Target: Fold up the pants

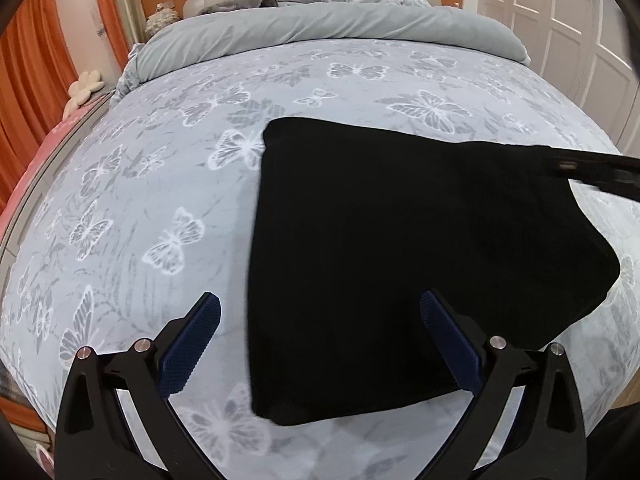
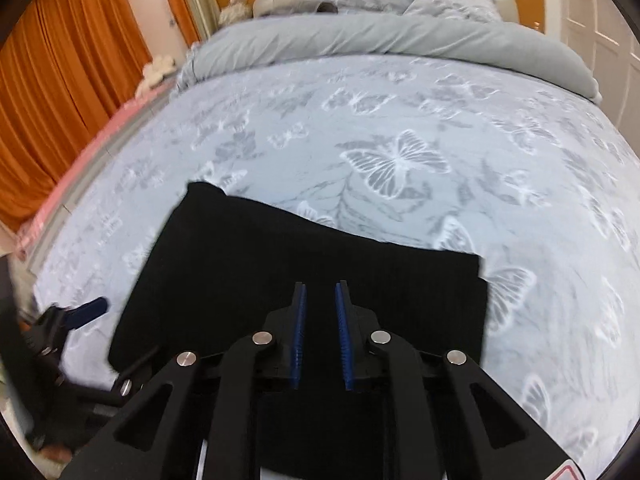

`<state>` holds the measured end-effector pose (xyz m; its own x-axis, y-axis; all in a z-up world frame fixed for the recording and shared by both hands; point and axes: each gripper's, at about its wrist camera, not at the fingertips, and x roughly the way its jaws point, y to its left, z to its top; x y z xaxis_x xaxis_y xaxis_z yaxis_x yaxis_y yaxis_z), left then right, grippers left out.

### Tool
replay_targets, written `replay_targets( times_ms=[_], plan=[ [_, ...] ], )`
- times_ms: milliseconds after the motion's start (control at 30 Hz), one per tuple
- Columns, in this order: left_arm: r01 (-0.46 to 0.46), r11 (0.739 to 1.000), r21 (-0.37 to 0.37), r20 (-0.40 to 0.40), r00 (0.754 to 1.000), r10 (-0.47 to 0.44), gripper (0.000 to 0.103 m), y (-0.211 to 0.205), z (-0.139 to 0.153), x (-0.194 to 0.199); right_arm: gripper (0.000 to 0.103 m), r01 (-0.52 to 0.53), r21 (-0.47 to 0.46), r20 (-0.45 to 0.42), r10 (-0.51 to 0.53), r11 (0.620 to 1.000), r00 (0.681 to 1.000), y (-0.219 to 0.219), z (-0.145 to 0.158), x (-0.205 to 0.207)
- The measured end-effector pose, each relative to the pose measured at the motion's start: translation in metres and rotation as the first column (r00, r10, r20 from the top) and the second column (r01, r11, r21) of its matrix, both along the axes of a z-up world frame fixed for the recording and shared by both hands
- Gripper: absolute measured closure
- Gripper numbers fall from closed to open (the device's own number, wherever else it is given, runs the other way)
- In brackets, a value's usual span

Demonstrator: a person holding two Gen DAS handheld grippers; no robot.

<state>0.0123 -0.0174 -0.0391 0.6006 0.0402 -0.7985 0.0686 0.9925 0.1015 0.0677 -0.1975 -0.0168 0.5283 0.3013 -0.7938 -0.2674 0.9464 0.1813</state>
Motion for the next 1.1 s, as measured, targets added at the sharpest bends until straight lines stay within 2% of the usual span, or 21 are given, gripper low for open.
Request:
replay_targets(
  times_ms=[33,133,200,300,367,500,567,600,667,767,833,900,933,967,1033,1100],
  plan=[
    [0.003,1.0,0.007,0.002,1.0,-0.003,0.005,-0.002,-0.001,0.0,0.09,0.009,-0.027,-0.013,-0.009,1.0,1.0,0.002,-0.007,0.006],
    [0.011,1.0,0.022,-0.001,1.0,-0.011,0.005,-0.006,-0.004,0.0,0.1,0.084,-0.101,-0.052,-0.09,0.991,0.995,-0.016,-0.027,0.019],
    [0.016,1.0,0.023,-0.01,1.0,-0.016,0.005,-0.006,-0.007,0.0,0.1,0.133,-0.061,-0.074,-0.137,0.989,0.988,-0.036,-0.034,0.022],
    [0.016,1.0,0.026,-0.013,1.0,-0.015,0.005,-0.005,-0.007,0.0,0.1,0.194,-0.052,-0.069,-0.197,0.98,0.978,-0.055,-0.026,0.017],
    [0.008,1.0,0.024,-0.011,1.0,-0.008,0.005,-0.003,-0.006,0.0,0.096,0.181,-0.025,-0.055,-0.182,0.983,0.982,-0.053,-0.014,0.005],
    [-0.001,1.0,0.027,-0.002,1.0,0.001,0.005,-0.001,-0.004,-0.001,0.094,0.077,0.005,-0.031,-0.077,0.997,0.997,-0.04,0.003,-0.034],
    [-0.006,1.0,0.031,-0.002,1.0,0.006,0.005,-0.001,-0.005,-0.002,0.094,0.035,-0.009,-0.06,-0.036,0.999,0.998,-0.035,-0.001,-0.047],
    [-0.007,0.999,0.033,-0.003,1.0,0.007,0.005,0.0,-0.005,-0.002,0.094,0.021,-0.048,-0.083,-0.025,0.999,0.996,-0.034,-0.01,-0.051],
    [-0.007,0.999,0.038,-0.003,1.0,0.007,0.005,0.0,-0.006,-0.003,0.103,0.02,-0.093,-0.119,-0.031,0.995,0.992,-0.04,-0.03,-0.052],
    [-0.001,0.999,0.053,0.003,1.0,0.001,0.005,-0.002,-0.006,-0.005,0.103,0.059,0.029,-0.145,-0.054,0.998,0.988,-0.064,-0.034,-0.051],
    [0.001,0.998,0.061,0.003,1.0,-0.001,0.005,-0.001,-0.008,-0.005,0.103,0.07,0.057,-0.15,-0.061,0.996,0.987,-0.07,-0.03,-0.055],
    [0.001,0.999,0.04,-0.004,1.0,-0.001,0.005,0.002,-0.006,-0.004,0.093,0.068,0.071,-0.14,-0.058,0.995,0.988,-0.07,-0.023,-0.06],
    [0.001,1.0,0.009,-0.01,1.0,-0.001,0.005,0.006,-0.003,-0.004,0.083,0.081,0.072,-0.128,-0.071,0.994,0.989,-0.072,-0.017,-0.062],
    [0.002,1.0,-0.023,-0.017,1.0,-0.003,0.005,0.011,-0.001,-0.003,0.067,0.1,0.063,-0.101,-0.093,0.993,0.991,-0.077,-0.009,-0.066],
    [0.0,0.991,-0.132,-0.039,0.999,-0.005,0.005,0.027,0.005,0.0,0.053,0.134,0.058,-0.058,-0.131,0.989,0.99,-0.086,0.002,-0.072],
    [-0.034,0.981,-0.191,-0.062,0.998,0.023,0.005,0.045,0.007,0.004,0.053,0.164,0.084,-0.043,-0.16,0.983,0.986,-0.1,0.009,-0.077]
  ],
)
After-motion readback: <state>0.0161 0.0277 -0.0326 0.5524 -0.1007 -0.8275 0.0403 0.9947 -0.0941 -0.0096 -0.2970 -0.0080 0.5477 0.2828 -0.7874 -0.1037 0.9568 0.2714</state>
